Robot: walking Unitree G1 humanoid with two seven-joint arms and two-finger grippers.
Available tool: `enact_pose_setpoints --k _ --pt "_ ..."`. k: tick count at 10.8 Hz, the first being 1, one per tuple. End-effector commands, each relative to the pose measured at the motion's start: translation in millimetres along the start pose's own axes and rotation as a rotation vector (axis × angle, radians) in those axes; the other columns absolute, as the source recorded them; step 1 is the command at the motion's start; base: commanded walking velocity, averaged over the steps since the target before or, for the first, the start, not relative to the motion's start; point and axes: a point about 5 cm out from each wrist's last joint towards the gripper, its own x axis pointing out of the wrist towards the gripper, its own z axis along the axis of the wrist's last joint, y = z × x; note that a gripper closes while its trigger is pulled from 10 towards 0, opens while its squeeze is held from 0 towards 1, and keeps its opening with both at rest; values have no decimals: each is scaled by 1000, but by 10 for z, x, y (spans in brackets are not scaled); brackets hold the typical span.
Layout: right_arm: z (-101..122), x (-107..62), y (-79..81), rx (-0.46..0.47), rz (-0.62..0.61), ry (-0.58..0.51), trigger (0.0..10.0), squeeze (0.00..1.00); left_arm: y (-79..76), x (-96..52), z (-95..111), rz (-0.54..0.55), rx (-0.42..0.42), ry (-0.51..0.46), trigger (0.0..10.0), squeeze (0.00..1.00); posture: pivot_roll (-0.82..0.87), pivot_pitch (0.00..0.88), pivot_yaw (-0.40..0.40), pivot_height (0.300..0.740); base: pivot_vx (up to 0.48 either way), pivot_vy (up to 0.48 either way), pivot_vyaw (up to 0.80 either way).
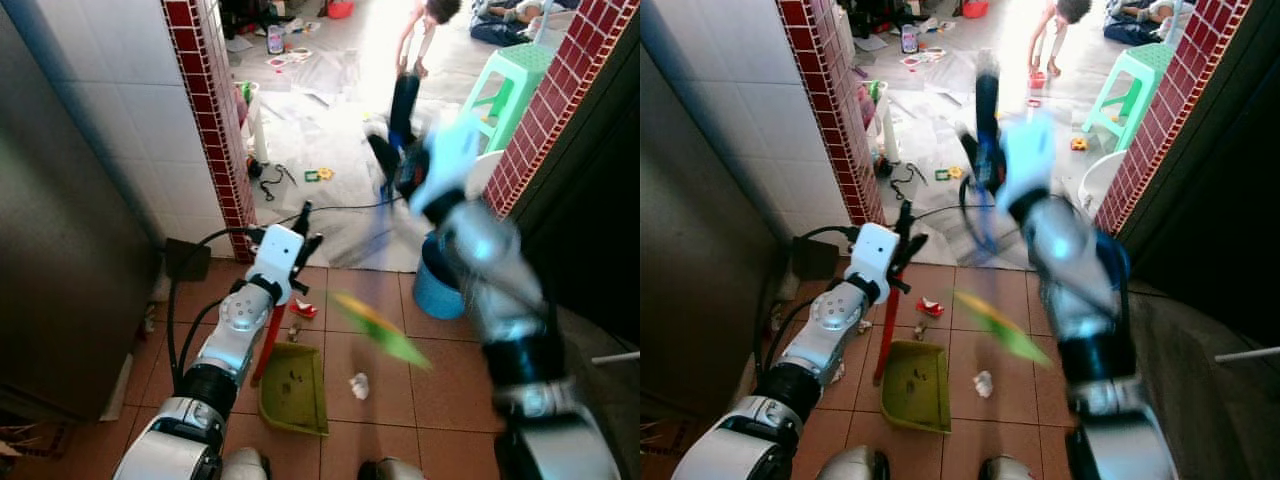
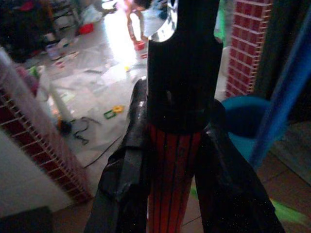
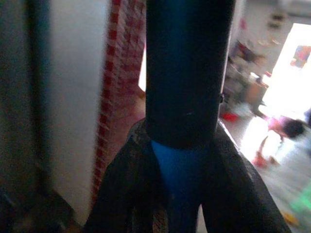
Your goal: Sweep floor
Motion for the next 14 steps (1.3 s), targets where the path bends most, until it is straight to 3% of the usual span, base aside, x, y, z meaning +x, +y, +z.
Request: enact_pose_setpoints --k 1,4,5,7,9,11,14 --pt "-19 -1 71 11 -36 -18 10000 0 -77 -15 -104 -31 -8 50 10000 0 -29 45 39 740 0 0 0" --pt "-489 -163 172 7 -213 208 10000 0 -20 -16 -116 20 -7 69 10000 0 -20 60 3 740 0 0 0" --pt "-551 -171 237 20 -237 242 10000 0 -36 -23 -136 19 -32 75 10000 0 -12 55 7 740 0 0 0" --pt "-587 -117 315 120 -280 262 10000 0 -125 -21 -203 -7 -146 126 10000 0 -12 42 25 740 0 0 0" --pt "-603 -90 273 118 -308 275 10000 0 -192 25 -162 -36 -201 109 10000 0 -24 33 24 740 0 0 0" --pt "-631 -100 205 124 -331 285 10000 0 -201 30 -169 -47 -202 121 10000 0 -26 32 22 740 0 0 0" --pt "-666 -83 167 129 -358 310 10000 0 -320 57 -119 -153 -200 97 10000 0 -32 27 23 740 0 0 0"
